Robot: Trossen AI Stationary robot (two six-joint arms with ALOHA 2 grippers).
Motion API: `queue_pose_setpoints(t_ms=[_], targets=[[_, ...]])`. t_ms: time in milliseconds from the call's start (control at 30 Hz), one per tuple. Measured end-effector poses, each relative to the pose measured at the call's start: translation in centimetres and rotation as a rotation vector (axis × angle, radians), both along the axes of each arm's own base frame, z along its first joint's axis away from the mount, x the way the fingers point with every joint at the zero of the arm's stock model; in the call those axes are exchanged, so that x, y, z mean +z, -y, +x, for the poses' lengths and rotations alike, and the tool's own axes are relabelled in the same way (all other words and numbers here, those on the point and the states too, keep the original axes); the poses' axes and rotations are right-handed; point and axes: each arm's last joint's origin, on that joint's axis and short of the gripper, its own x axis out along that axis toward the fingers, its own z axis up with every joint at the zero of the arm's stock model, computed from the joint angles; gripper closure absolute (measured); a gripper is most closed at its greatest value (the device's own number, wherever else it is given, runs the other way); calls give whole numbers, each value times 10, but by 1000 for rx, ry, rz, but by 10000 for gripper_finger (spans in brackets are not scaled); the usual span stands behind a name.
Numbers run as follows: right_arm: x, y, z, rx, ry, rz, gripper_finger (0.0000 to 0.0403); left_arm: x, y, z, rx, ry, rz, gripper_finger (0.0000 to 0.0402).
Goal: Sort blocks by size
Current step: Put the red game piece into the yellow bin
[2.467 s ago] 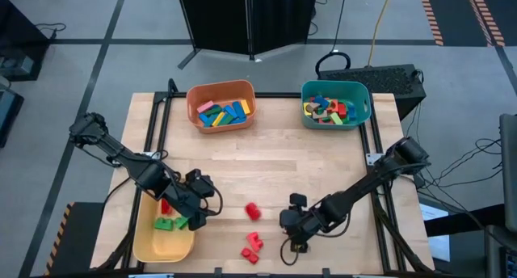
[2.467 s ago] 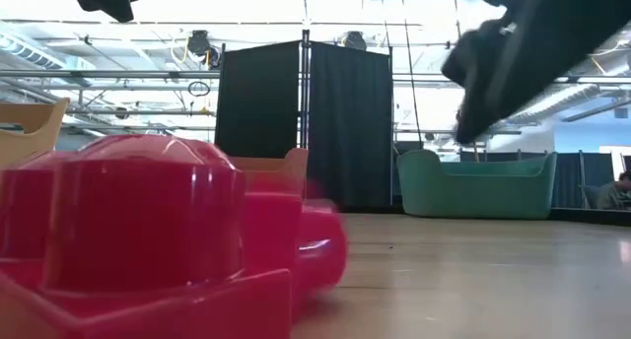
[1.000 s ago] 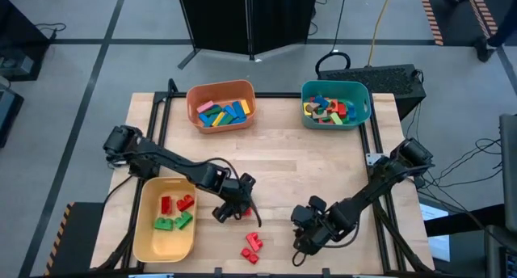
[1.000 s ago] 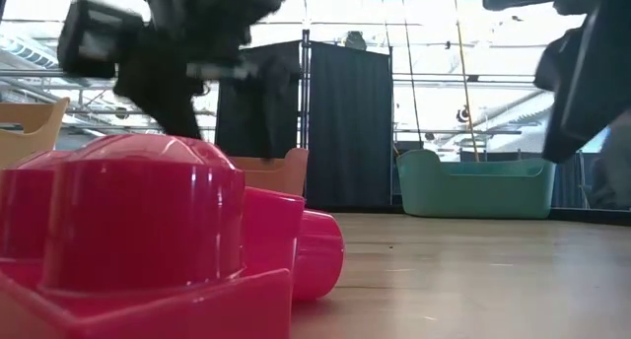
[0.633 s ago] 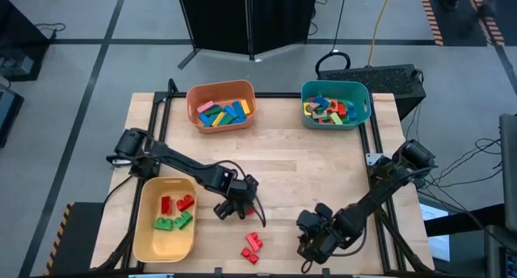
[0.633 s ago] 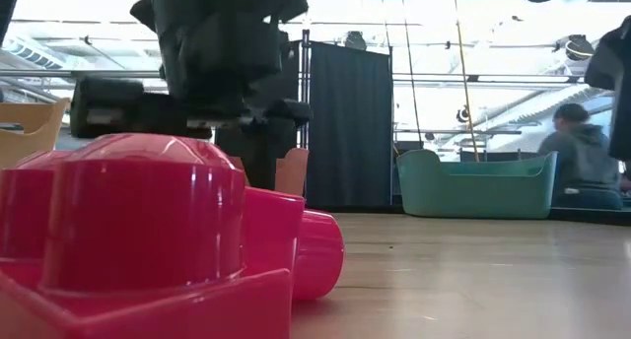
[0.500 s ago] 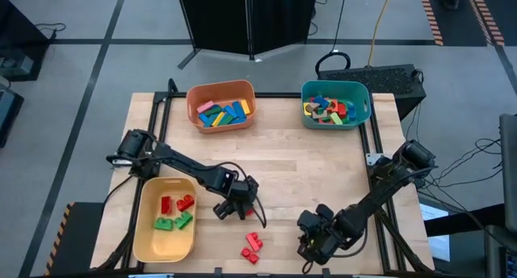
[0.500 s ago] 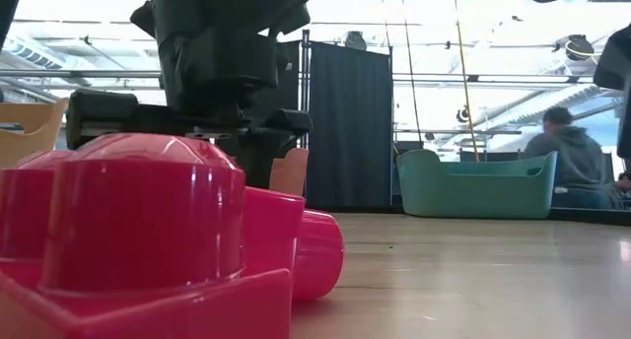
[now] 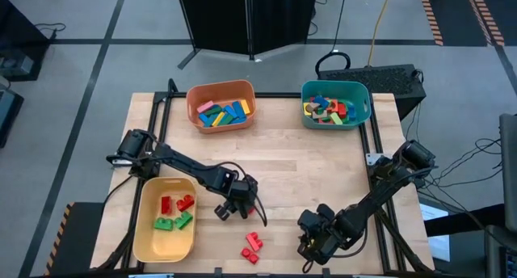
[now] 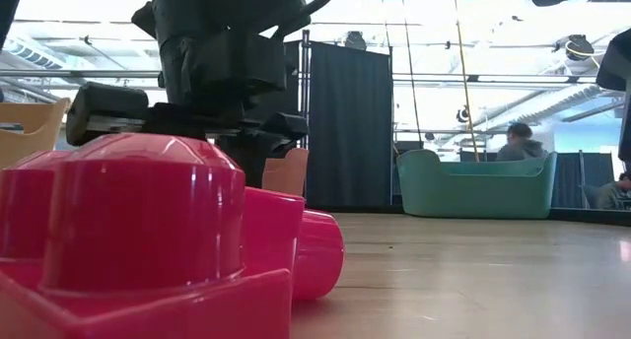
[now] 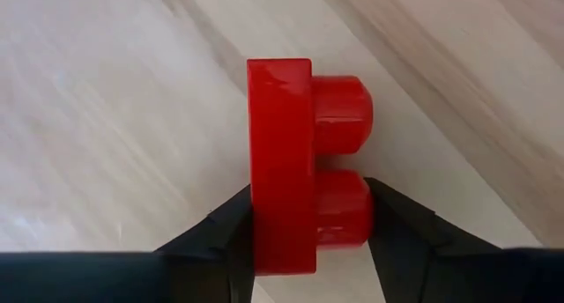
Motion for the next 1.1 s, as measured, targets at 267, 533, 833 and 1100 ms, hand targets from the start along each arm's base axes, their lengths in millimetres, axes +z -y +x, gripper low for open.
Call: queue_pose_setpoints(t_ms=[267,533,833,1100], targets=[[-1,5,2,18,-11,-40,195,27,-5,4,269,16,-108,238],[-1,24,15,44,-22,-117,195,97,-22,-10,525,74,-175,239],[-1,45,30,90,-28,-170,195,167,-30,-76,816,89,-226,239],[-1,62,41,127,-40,-214,195,186,-18,-133,947,-18,-195,239]])
